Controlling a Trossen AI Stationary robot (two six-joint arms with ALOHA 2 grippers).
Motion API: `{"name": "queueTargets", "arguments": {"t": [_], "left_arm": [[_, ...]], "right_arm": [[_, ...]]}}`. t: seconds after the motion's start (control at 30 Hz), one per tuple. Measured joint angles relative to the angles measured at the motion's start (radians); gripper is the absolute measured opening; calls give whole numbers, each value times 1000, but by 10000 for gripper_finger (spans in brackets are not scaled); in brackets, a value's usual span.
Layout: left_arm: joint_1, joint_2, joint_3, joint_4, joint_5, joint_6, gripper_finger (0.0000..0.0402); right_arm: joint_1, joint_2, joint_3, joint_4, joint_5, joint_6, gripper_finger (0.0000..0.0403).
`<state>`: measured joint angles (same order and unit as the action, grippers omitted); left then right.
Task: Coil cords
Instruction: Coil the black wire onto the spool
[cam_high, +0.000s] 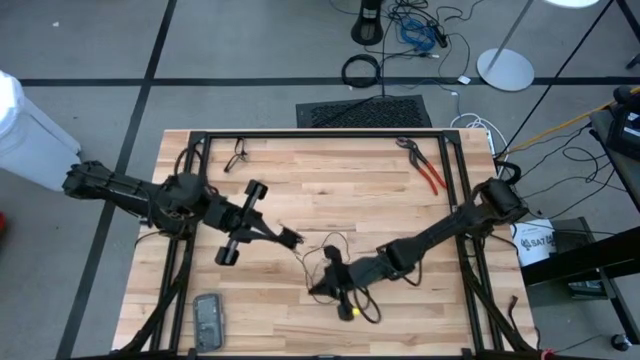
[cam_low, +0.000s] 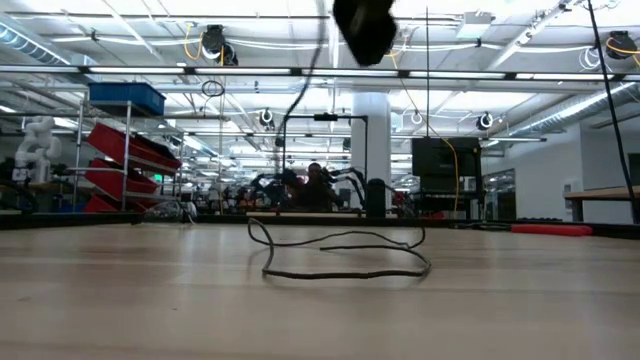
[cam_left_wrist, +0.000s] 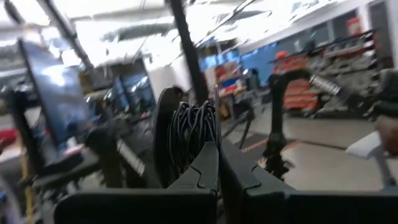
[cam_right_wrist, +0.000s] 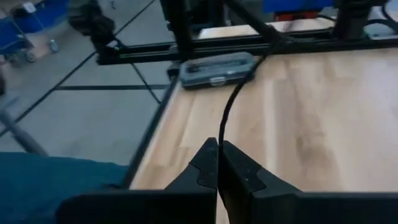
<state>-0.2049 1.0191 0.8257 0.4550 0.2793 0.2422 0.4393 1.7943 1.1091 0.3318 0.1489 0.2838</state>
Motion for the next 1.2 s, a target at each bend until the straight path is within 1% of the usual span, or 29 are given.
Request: {"name": "queueTargets", "arguments": {"t": [0.17, 0.33, 0.57, 0.7, 0.9, 1.0, 1.07, 1.2], "left_arm": [[29, 0, 0, -83, -33, -1, 2], [51, -1, 0, -179, -36, -9, 2], [63, -2, 0, -239, -17, -46, 2], [64, -2, 0, -270, 21, -54, 2], [85, -2, 0, -306, 29, -80, 2], [101, -2, 0, -359, 29, -88, 2], [115, -2, 0, -387, 29, -106, 2], [140, -2, 0, -428, 28, -133, 2]], "right_arm": [[62, -36, 0, -57, 8, 50, 0], [120, -96, 0, -177, 15, 101, 0], [181, -191, 0, -302, 122, 99, 0], [198, -247, 0, -348, 167, 85, 0], [204, -310, 1, -373, 172, 45, 0], [204, -325, 48, -448, 172, 27, 0], [204, -325, 107, -535, 174, 11, 0], [204, -321, 242, -700, 216, -32, 0]]}}
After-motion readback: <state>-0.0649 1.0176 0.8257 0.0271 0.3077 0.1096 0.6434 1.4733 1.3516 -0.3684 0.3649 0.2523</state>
